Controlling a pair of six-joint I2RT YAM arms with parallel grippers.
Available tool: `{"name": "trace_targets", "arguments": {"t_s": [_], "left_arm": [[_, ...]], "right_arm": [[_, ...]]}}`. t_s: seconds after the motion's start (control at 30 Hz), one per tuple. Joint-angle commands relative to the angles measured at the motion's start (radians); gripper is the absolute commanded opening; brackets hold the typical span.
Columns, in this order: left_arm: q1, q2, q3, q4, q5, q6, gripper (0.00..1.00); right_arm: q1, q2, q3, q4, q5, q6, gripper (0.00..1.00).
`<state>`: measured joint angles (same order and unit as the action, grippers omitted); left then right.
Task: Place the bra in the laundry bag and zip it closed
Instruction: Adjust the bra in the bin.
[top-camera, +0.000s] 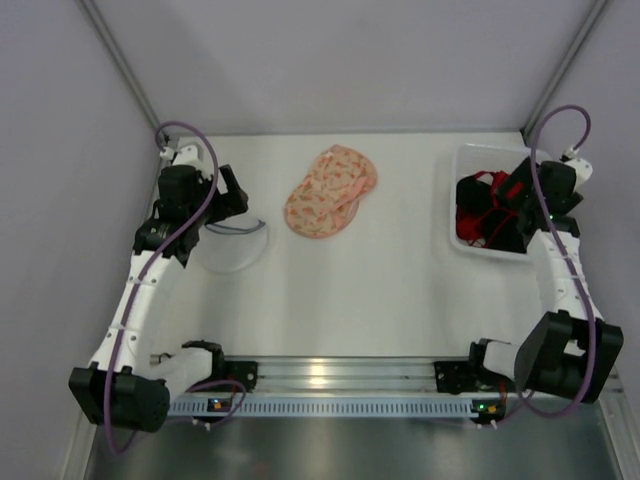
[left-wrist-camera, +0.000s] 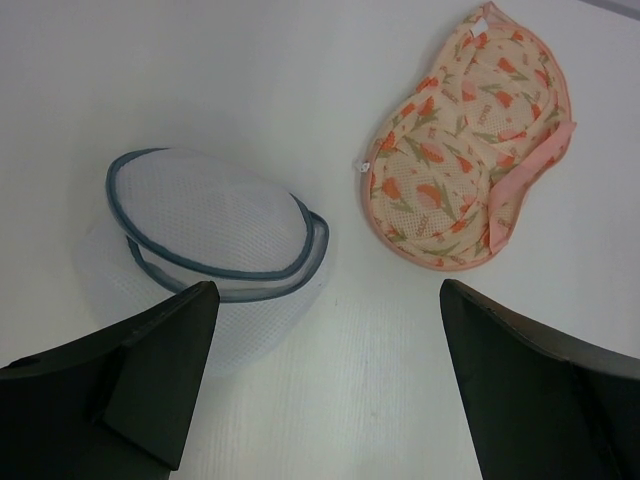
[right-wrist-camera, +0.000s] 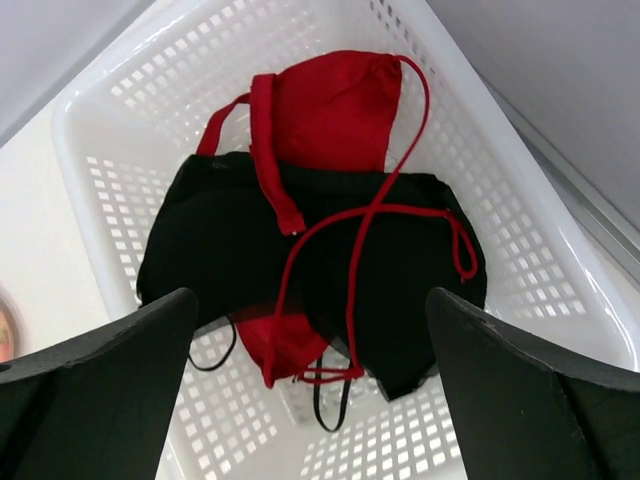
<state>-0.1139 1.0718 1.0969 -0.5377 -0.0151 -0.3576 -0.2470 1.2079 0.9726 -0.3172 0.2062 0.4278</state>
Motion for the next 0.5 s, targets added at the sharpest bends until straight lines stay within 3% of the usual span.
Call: {"name": "trace_targets", "arguments": {"t_s": [0.0,0.1,0.23,0.47], "left_arm": [[-0.004,0.004,-0.005,0.044,0.010,0.016,0.98],[-0.004,0.008,-0.003,0.044,0.041,0.016,0.99],[-0.001,0.017,-0.003,0.044,0.050,0.019,0.99],[0.003,0.027,-0.005,0.044,0.061,0.020,0.99]], "right_arm": [[-0.014,0.056,-0.031,0.220,-0.033,-0.035,1.00],[-0.014,0.133,0.001,0.257,-0.083,-0.020,0.99],[0.009,0.188,0.014,0.347,-0.356,-0.019,0.95],[0.098,0.184,0.067,0.339,-0.344,-0.259,0.98]]}}
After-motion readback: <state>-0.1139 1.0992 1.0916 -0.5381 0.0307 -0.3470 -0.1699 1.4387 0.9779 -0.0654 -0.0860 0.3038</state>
